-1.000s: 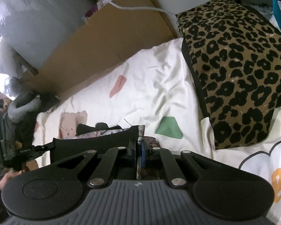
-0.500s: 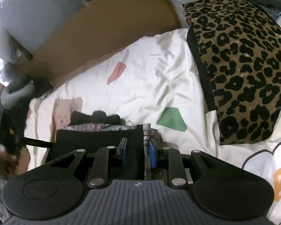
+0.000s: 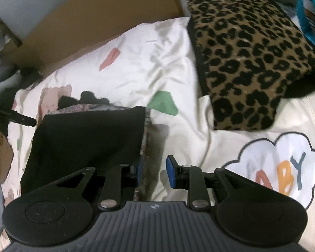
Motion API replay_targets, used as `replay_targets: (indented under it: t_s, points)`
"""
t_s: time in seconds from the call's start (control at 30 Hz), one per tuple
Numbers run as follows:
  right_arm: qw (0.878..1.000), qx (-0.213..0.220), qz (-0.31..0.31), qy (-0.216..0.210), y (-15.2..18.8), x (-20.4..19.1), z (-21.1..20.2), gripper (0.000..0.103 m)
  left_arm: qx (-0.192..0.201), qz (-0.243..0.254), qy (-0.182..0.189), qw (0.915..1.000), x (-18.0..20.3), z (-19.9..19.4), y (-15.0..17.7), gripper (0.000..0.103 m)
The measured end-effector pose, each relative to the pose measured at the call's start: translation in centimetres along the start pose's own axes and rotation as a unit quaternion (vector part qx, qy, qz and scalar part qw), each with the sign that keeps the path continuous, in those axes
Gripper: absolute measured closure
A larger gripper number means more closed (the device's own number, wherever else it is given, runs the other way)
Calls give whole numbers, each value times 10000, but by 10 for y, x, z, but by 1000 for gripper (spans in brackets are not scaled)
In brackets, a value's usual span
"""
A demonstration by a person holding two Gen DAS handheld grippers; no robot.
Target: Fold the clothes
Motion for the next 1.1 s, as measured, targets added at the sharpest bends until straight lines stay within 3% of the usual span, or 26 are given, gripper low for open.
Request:
replay_targets:
  t_s: [0.1,0.23,0.37,0.43,0.57,0.83,1.1]
  points:
    - [9999,52,126,-46,-2,5,0,77,258,-187,148,9994,-7,-13,-13,53]
    - [9995,175,204,-156,-8,4,3,76,626,-572,687,9940,-24,-23,-22,53]
    - [9983,302,326,-377,-13,1,5,66,789,-925,1310,9839,-44,-13,-9,54]
    - [9978,350,304,-469,-14,-3,4,58,765,-877,1467,9823,-50,-5,4,54]
    - [9966,406,312,-646,-14,-7,7,56,816,-662,1528,9827,-56,6,25,53]
    - [9980,330,210,-501,-15,-7,21,56,1136,-631,1797,9751,-53,12,26,54]
    - [9991,281,53,-318,-18,-9,36,56,878,-450,1394,9853,-44,46,24,54]
Point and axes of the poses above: each gripper's, at about its wrist camera, not at the fingertips, and z roughly the way its jaws point, x to its right, y to its underside, the point moved 9 cm from there along z, roughly the way its jaws point, and after that the axes turned 9 degrees about -x, right-handed, at the moved point
